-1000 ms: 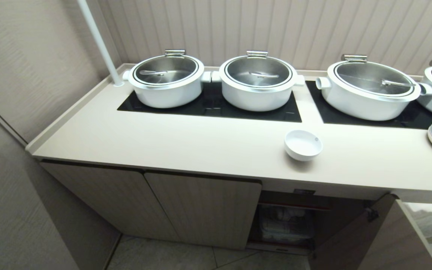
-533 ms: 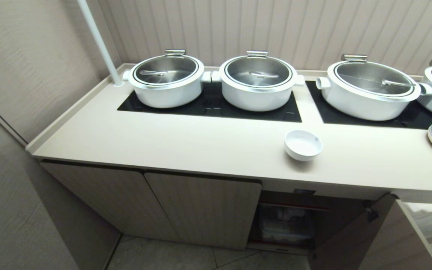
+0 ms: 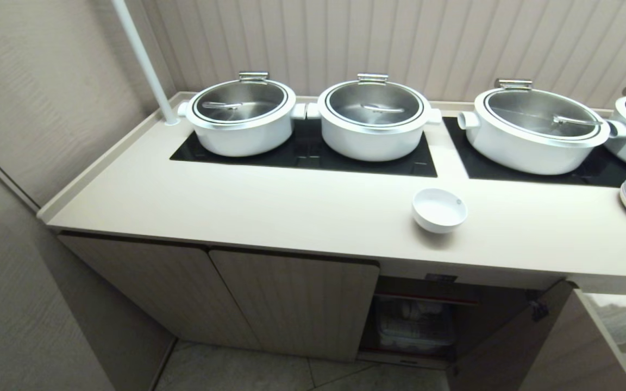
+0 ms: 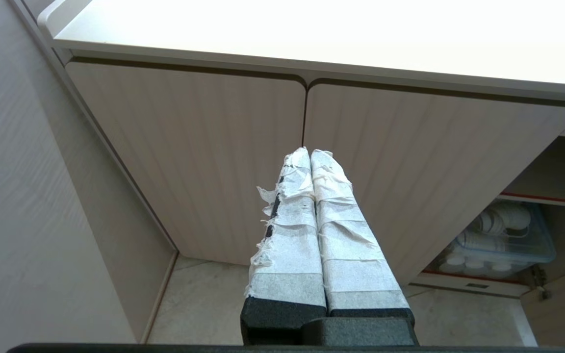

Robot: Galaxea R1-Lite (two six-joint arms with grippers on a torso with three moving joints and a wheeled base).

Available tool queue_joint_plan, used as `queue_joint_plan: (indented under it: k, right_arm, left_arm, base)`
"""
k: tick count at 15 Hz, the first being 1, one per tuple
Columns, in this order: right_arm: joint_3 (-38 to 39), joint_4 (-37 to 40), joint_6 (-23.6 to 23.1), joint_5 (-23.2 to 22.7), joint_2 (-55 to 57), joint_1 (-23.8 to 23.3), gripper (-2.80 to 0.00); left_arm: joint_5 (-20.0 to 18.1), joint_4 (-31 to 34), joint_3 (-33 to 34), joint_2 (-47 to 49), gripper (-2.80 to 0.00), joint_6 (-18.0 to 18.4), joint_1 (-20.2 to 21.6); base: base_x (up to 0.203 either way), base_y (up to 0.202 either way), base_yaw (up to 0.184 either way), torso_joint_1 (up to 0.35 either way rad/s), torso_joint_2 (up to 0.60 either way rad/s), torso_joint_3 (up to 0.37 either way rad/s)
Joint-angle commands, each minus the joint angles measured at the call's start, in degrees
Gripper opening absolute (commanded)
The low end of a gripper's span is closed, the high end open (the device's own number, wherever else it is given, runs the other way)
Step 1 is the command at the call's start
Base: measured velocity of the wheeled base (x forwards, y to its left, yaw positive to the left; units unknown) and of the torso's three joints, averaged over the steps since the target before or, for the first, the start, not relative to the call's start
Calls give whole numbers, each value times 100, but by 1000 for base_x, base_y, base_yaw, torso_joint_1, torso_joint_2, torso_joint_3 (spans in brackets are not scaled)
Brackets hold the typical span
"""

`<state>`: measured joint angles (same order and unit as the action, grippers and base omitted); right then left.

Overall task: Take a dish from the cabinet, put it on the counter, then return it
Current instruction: Pick up the bowl from the table

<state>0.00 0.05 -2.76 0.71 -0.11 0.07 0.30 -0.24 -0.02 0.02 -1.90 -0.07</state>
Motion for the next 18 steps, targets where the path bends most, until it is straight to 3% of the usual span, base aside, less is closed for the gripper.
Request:
queue_joint_plan:
  k: [1, 18]
  right_arm:
    - [0, -2, -6, 0, 11, 1, -280]
    - [0, 4, -6, 0, 11, 1, -280]
  left_arm:
    - [5, -3, 1, -2, -280, -3, -1]
    - [5, -3, 2, -2, -280, -3, -1]
  base:
    - [0, 0, 0, 0, 0, 0]
    - [0, 0, 0, 0, 0, 0]
